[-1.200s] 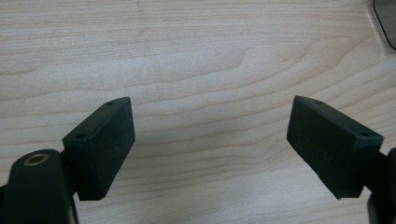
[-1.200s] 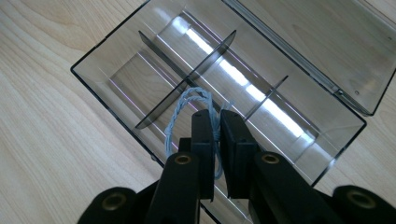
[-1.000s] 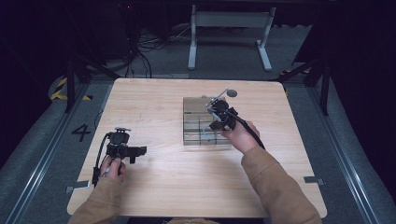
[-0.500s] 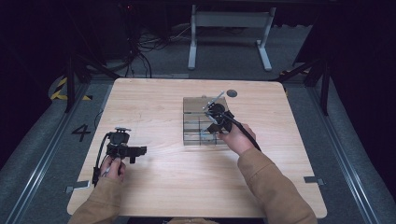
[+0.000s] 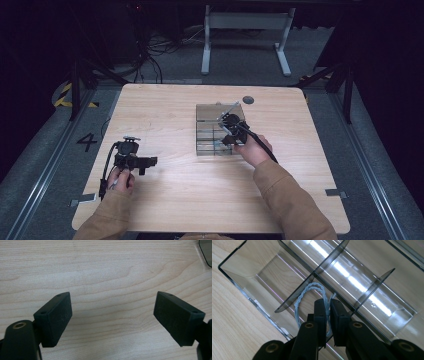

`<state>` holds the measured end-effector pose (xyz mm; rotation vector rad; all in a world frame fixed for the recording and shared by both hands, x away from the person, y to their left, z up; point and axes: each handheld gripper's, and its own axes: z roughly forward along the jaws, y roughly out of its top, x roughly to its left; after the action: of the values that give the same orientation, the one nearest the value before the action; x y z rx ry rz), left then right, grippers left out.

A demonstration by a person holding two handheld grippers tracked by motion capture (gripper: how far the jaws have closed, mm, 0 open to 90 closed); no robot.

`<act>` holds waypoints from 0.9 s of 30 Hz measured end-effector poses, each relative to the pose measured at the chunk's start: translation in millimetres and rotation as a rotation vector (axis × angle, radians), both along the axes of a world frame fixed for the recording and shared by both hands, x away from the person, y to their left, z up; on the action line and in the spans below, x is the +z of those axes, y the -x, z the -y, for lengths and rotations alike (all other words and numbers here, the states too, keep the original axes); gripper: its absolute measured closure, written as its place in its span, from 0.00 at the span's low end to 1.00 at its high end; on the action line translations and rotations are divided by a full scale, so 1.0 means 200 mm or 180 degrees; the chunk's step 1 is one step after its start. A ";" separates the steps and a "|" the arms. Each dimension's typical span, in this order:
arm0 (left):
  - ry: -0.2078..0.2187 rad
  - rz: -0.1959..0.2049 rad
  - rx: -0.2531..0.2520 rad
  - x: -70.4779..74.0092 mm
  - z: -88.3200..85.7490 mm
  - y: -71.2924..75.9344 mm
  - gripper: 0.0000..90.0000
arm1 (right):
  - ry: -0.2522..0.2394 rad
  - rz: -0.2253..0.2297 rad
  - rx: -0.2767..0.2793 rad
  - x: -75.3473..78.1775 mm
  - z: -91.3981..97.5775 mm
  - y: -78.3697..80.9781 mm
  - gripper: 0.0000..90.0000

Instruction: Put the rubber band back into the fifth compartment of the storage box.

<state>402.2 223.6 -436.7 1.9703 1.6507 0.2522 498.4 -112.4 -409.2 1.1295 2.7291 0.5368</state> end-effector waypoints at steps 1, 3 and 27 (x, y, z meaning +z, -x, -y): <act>-0.0003 0.0000 0.0000 0.00 0.00 0.00 0.18 | 0.0001 -0.0005 0.0000 0.00 0.00 0.00 0.93; 0.0003 -0.0005 0.0001 0.00 0.00 0.00 0.18 | 0.0006 -0.0015 0.0011 -0.01 -0.01 0.00 0.93; 0.0005 0.0008 0.0083 0.00 -0.04 0.03 0.18 | -0.0113 0.0260 0.0118 0.10 0.02 0.06 0.78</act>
<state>396.1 232.2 -436.7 1.9477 1.6753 0.2632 485.8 -117.1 -388.6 1.0428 2.6855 0.6245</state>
